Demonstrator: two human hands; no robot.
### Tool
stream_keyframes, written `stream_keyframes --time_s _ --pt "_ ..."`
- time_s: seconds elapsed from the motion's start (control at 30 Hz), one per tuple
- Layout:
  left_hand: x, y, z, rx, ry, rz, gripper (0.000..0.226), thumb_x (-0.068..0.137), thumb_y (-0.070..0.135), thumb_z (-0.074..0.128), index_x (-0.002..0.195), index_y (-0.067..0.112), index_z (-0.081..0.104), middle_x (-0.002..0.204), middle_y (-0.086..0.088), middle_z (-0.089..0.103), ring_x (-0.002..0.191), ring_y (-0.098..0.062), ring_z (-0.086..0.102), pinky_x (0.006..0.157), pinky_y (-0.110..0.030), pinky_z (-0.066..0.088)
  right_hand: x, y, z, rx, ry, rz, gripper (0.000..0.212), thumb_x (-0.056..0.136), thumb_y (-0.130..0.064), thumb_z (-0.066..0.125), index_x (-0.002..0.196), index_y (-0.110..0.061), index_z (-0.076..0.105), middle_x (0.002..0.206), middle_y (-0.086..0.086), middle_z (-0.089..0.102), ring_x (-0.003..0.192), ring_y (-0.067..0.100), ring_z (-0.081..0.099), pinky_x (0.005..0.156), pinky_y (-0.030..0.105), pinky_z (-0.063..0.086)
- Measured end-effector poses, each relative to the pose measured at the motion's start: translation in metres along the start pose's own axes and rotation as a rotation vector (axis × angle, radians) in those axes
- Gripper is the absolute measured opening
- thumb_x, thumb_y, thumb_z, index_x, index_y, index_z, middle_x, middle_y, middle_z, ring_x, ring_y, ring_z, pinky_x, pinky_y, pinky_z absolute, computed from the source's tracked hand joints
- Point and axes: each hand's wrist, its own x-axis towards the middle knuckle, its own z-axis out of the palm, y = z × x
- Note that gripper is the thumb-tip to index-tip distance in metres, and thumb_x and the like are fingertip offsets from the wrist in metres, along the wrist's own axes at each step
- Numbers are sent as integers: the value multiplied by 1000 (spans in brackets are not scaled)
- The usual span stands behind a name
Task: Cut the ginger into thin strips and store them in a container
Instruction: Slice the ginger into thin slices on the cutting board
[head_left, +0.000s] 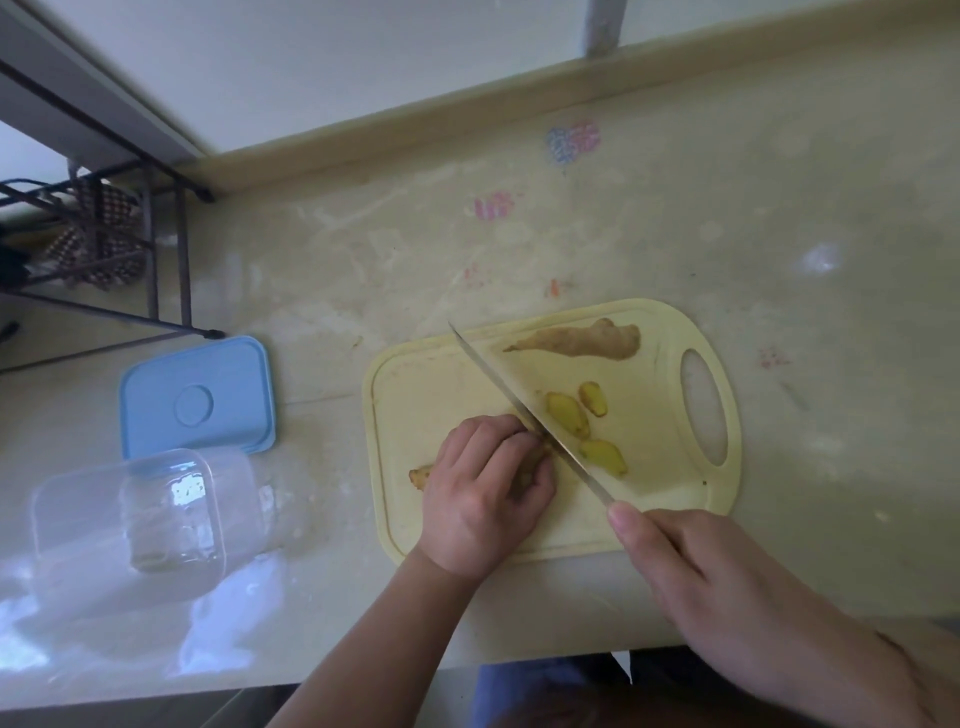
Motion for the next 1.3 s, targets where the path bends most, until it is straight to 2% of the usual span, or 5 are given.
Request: stream_keyframes --time_s 0.27,0.5,0.7,0.97,1.3 --pt "2 1 -1 -2 10 14 11 80 4 79 76 -1 71 89 -11 69 79 -27 63 70 -36 53 -9 -7 -1 -40 23 -6 52 78 -80 23 70 -36 50 52 -8 48 52 10 45 56 25 34" --pt "2 1 -1 -3 3 16 11 80 3 79 75 0 70 89 -10 70 79 -29 64 70 -36 53 -6 0 2 -45 9 19 97 59 -107 1 63 -20 45 57 -10 54 55 9 51 58 23 38" --pt "2 2 -1 -14 -12 2 10 84 7 76 77 0 72 91 -11 70 81 -30 65 71 -39 54 17 -12 7 -65 11 11 69 77 -81 16 58 -20 42 48 -7 51 50 9 46 60 26 40" --pt "2 2 -4 -26 -30 -14 12 81 8 80 79 -1 72 86 -13 66 78 -29 62 67 -39 52 43 -22 12 -46 56 -64 72 77 -80 17 59 -20 51 47 -4 50 49 9 48 52 25 36" --pt "1 2 -3 5 -15 -43 10 78 4 77 74 -1 69 83 -12 65 77 -28 60 67 -37 52 -2 -6 6 -31 34 -26 88 55 -108 1 68 -36 50 53 -8 50 54 10 48 55 22 36"
